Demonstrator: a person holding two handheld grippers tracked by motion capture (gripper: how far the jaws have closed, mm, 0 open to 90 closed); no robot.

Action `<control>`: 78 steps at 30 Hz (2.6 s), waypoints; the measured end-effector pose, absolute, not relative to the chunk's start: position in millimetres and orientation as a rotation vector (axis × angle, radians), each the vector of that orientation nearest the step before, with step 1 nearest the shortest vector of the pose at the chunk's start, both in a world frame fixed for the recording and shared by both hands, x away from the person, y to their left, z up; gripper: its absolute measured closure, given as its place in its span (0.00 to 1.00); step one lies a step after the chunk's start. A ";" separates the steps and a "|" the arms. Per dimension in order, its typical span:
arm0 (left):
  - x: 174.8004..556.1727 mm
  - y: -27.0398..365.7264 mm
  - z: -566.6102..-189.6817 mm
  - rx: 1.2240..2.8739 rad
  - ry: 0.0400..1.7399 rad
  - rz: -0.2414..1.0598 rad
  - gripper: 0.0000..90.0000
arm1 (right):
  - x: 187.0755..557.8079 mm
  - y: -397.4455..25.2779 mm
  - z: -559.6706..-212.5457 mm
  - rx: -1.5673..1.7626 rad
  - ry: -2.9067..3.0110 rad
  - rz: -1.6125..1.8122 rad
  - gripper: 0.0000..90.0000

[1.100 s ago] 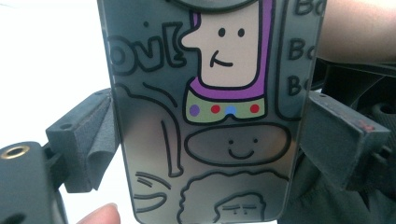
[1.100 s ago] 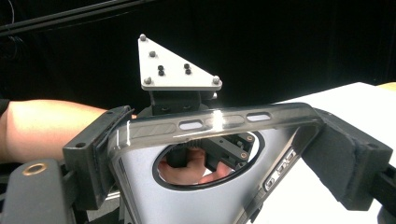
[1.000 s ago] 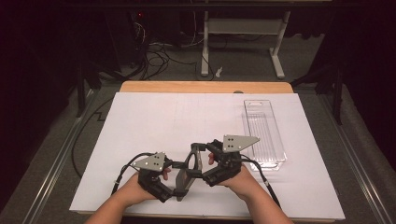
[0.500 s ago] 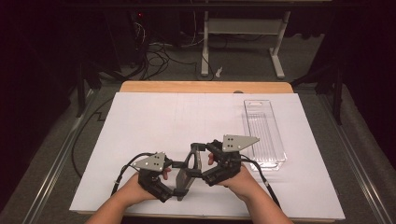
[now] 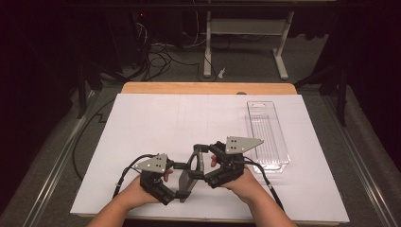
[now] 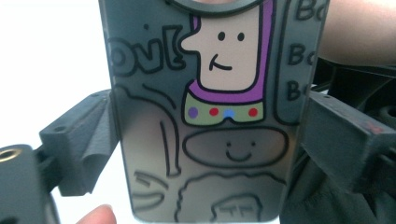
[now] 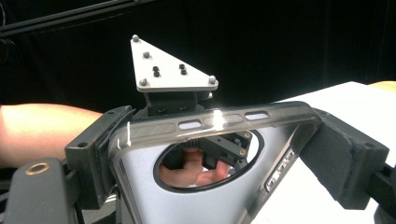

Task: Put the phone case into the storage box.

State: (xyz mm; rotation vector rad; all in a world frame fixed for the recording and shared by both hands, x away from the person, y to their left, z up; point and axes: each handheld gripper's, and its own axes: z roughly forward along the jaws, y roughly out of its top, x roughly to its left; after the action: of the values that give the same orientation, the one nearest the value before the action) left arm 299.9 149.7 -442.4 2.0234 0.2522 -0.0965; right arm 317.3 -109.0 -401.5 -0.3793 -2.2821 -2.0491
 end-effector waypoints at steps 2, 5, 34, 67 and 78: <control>299.7 148.8 -442.2 2.030 0.265 -0.084 0.04 | 317.8 -109.8 -401.4 -0.383 -2.283 -2.051 0.17; 299.9 148.5 -441.9 2.027 0.282 -0.066 0.01 | 317.4 -110.5 -400.6 -0.389 -2.291 -2.056 0.17; 306.3 168.0 -435.9 1.962 0.477 0.130 0.00 | 311.2 -127.7 -392.3 -0.525 -2.427 -2.129 0.17; 320.9 211.6 -436.2 1.912 0.758 0.388 0.00 | 307.3 -147.1 -387.4 -0.738 -2.509 -2.222 0.17; 323.5 220.8 -437.4 1.894 0.806 0.416 0.00 | 307.0 -152.7 -386.2 -0.860 -2.572 -2.233 0.17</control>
State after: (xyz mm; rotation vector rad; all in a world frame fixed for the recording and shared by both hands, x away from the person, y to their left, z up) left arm 323.5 220.8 -437.4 1.8942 0.8062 0.4157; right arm 307.0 -152.7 -386.2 -0.8599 -2.5719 -2.2325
